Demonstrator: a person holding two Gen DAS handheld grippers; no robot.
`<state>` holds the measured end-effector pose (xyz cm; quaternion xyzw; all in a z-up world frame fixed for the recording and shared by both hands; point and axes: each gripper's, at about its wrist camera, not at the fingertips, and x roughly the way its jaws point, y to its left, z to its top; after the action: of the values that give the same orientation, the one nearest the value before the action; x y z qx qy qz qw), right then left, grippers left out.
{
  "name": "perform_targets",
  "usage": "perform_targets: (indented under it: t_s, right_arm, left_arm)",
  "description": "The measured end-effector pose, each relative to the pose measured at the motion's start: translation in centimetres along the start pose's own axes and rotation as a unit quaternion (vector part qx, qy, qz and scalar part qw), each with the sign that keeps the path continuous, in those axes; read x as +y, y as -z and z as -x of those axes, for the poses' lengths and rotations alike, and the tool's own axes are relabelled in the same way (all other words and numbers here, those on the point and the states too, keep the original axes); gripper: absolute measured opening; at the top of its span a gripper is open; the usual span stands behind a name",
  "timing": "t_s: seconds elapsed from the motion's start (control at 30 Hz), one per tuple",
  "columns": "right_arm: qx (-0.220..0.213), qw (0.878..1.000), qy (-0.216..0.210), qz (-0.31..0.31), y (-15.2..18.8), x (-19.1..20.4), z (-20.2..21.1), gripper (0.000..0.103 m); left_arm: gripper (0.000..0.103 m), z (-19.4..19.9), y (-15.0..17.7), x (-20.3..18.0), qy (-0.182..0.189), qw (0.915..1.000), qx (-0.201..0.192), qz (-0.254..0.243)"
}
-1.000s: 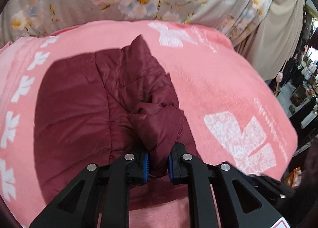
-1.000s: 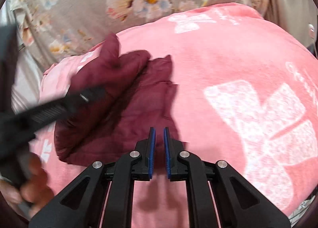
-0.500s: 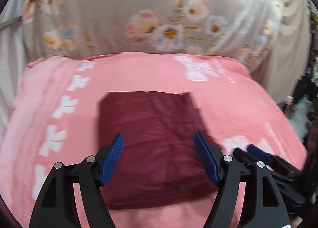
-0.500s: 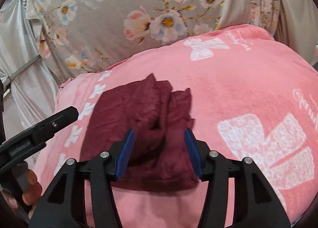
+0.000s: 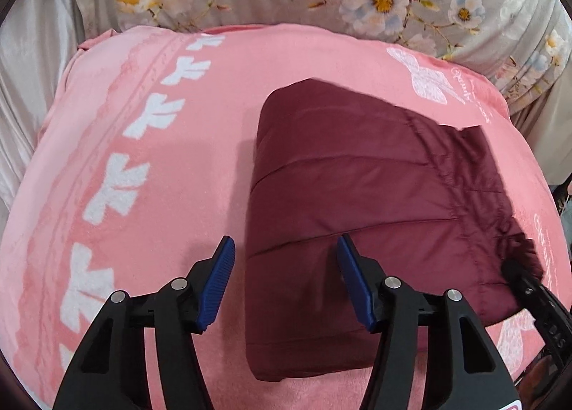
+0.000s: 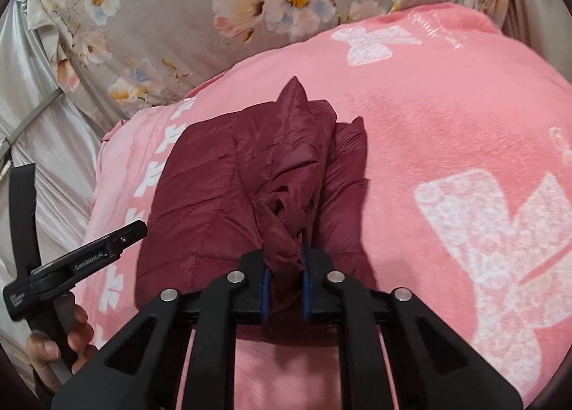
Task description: Fold large clothes
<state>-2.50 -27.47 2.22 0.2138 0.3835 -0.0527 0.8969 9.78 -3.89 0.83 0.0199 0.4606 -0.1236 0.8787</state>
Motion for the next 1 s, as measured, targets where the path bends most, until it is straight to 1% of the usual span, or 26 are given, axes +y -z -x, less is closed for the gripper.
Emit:
perform_targets:
  t_s: [0.07,0.13,0.2,0.47,0.67,1.0]
  right_arm:
    - [0.004,1.000,0.014,-0.005,0.8,-1.0,0.2,0.011]
    - [0.023,0.999,0.021,-0.014,1.8,-2.1,-0.6,0.011]
    - [0.033,0.999,0.026,-0.020,2.4,-2.8,-1.3,0.011]
    - [0.058,0.997,0.036,-0.024,3.8,-3.5,-4.0,0.013]
    - [0.062,0.997,0.043,-0.016,4.5,-3.3,-5.0,0.014]
    - [0.049,0.997,0.055,0.006,5.2,-2.6,-5.6,0.015]
  left_arm:
    - [0.057,-0.6,0.8,-0.5,0.005,0.9999,0.011,-0.008]
    - [0.057,-1.2,1.3,-1.1,0.014,0.9997,0.019,-0.011]
    - [0.057,-1.6,1.7,-1.8,0.014,0.9994,0.024,-0.019]
    - [0.058,-3.0,2.8,-3.1,-0.009,0.9986,0.028,-0.043]
    - [0.058,-3.9,3.3,-3.7,-0.026,0.9978,0.023,-0.057]
    - [0.058,-4.7,3.9,-4.3,-0.046,0.9962,0.009,-0.074]
